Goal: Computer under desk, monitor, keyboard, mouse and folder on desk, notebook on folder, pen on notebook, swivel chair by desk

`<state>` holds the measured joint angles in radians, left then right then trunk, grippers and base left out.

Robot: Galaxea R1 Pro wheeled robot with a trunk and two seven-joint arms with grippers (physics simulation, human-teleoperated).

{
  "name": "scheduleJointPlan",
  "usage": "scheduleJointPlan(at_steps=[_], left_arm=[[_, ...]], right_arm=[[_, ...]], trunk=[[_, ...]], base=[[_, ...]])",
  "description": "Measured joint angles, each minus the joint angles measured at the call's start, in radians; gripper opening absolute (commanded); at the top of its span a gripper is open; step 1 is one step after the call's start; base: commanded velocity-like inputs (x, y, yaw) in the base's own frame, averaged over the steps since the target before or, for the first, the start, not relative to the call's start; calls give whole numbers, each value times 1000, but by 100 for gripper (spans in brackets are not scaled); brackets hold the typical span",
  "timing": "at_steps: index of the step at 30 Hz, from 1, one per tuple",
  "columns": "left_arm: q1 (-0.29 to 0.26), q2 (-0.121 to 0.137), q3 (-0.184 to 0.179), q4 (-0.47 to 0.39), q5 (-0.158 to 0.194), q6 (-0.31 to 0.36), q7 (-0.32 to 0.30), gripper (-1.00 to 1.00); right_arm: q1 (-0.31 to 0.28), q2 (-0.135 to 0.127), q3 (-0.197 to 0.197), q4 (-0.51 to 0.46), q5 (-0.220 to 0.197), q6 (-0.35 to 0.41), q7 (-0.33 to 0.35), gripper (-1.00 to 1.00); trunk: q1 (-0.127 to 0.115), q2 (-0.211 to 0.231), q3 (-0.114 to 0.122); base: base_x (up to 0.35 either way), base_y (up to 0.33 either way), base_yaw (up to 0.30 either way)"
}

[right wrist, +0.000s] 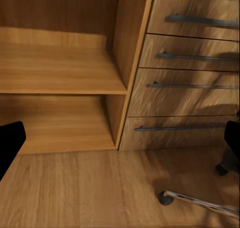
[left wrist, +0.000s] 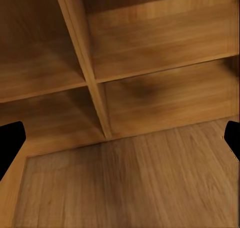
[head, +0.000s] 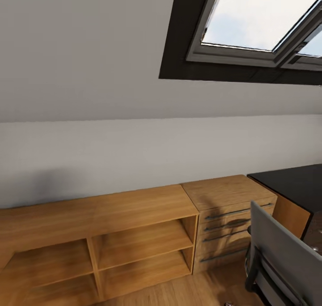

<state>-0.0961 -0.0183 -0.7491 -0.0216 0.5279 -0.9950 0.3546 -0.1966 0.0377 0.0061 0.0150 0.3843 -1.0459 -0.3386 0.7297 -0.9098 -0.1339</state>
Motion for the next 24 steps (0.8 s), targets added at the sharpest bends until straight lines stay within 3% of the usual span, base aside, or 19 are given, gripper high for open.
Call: scheduleJointPlan(at_steps=[24], left_arm=[[0, 0, 0, 0, 0, 0, 0, 100]], right_arm=[[0, -1, 0, 0, 1, 0, 1, 100]], trunk=[[0, 0, -1]], base=[[0, 0, -283]])
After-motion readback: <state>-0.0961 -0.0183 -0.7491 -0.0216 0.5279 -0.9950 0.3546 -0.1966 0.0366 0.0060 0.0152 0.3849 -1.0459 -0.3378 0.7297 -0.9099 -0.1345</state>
